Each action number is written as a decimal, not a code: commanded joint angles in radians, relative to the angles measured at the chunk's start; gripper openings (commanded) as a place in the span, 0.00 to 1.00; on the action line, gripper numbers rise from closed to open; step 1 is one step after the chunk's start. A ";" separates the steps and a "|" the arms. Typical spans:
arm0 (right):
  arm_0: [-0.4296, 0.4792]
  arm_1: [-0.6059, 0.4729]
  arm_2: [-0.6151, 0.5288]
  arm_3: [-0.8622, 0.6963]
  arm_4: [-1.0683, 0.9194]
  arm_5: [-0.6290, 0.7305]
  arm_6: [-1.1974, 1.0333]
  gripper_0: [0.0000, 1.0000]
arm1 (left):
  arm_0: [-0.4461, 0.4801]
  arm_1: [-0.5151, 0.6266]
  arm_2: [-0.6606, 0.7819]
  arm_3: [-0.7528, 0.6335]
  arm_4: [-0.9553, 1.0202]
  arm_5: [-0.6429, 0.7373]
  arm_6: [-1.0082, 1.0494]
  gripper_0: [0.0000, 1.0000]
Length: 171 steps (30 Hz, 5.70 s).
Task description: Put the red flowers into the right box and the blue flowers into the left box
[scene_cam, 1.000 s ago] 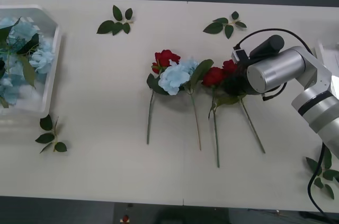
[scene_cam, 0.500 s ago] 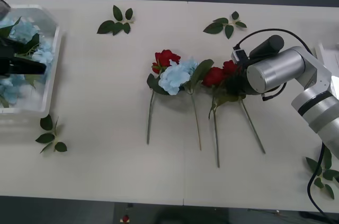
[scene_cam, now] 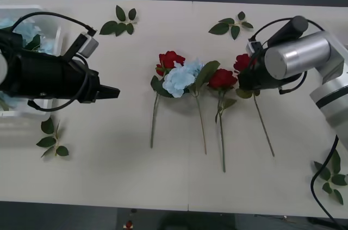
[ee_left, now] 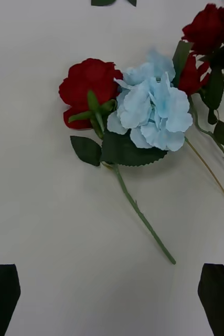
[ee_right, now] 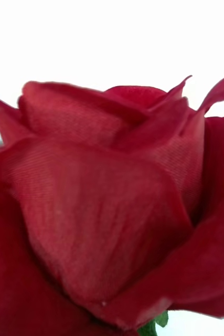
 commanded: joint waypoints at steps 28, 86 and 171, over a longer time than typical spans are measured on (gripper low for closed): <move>0.008 -0.339 -0.365 -0.172 0.103 0.055 0.343 0.00 | -0.133 -0.070 -0.400 0.199 -0.325 -0.346 0.057 1.00; -0.009 -0.373 -0.432 0.470 0.071 -0.521 0.328 0.99 | -0.476 -0.088 -0.722 0.765 -0.229 -0.657 0.057 0.00; 0.625 -0.224 -0.547 -0.287 -1.495 -0.015 1.332 0.99 | 0.087 -0.277 -0.348 -0.103 0.276 -0.843 -0.633 0.00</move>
